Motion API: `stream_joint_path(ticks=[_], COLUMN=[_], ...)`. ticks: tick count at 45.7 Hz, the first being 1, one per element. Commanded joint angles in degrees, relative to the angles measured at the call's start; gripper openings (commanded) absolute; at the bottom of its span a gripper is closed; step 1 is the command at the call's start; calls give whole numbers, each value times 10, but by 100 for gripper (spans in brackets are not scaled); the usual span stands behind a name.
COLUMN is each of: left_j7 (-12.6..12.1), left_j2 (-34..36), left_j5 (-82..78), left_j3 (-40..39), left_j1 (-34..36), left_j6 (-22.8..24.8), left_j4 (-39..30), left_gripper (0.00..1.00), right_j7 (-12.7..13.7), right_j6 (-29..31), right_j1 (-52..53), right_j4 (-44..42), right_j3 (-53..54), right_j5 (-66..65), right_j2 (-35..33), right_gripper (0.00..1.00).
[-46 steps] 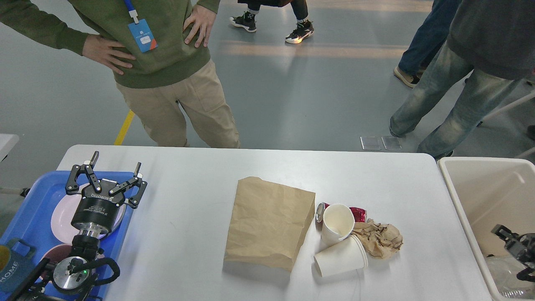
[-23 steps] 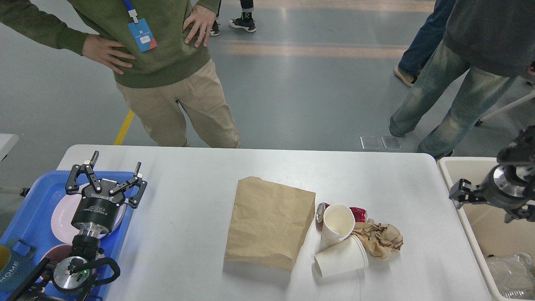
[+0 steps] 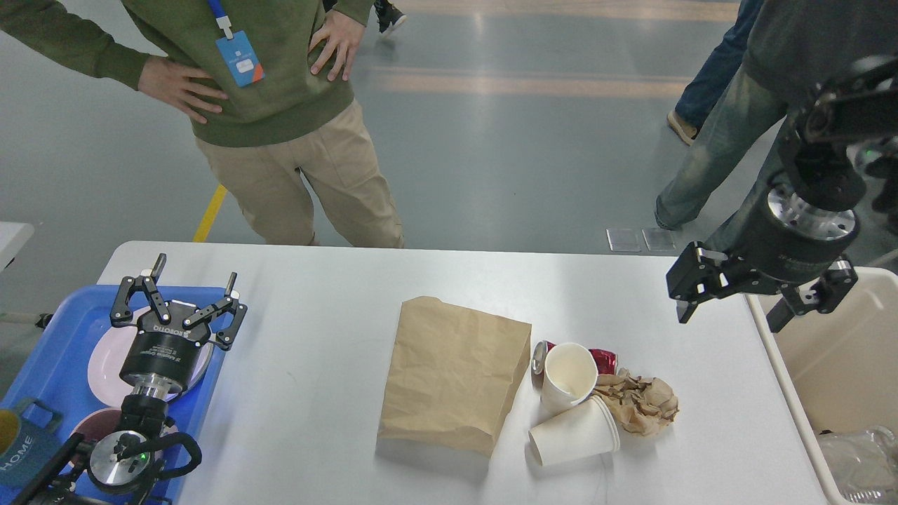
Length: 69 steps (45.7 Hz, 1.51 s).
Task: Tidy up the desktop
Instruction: 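Raise the right gripper and move it toward the brown paper bag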
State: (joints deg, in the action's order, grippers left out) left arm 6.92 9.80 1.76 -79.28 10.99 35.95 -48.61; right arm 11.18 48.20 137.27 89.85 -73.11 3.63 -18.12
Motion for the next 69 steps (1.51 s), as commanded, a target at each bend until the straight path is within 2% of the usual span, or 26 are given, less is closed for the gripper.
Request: stream_joint_path(ticks=[1,9,24,32,36,44,47,52,61,64,69], left_j7=[0,0,-1,-1,-1,-1,-1,-1,-1,-1,-1], left_j2=[0,0,0,0,0,0,0,0,0,0,0], left_j5=[0,0,0,0,0,0,0,0,0,0,0], left_j3=[0,0,-1,-1,-1,-1,0,0,-1,0,-1], left_j1=[0,0,0,0,1,0,0,0,0,0,0], left_j6=[0,0,1,1,1,1,1,1,1,1,1], left_j4=[0,0,-1,-1,-1,-1,-1,0,-1,-1,-1], left_gripper=[97,97,97,97,97,97,97,97,97,97,97], right_j7=[-1,-5,-3,0,0,1,8,22,22,22,22], right_j6=[1,5,-18,-57,-86,-190,-212,-235,-291,-299,-304], right_j1=[79,160,137,92,66,-22,-64,-137,-258,-292,-316], right_j4=[60,101,98,86,80,67,53,11,-59,-80,-96], right_j3=[5,23,29,29,31,60,73,79,91,96,101], right_j5=[17,73,84,77,77,77,77,76,76,77,80], right_j2=[5,16,6,13,14,15,23,52,93,110,117], right_gripper=[100,100,100,100,100,100,100,99,97,93,92])
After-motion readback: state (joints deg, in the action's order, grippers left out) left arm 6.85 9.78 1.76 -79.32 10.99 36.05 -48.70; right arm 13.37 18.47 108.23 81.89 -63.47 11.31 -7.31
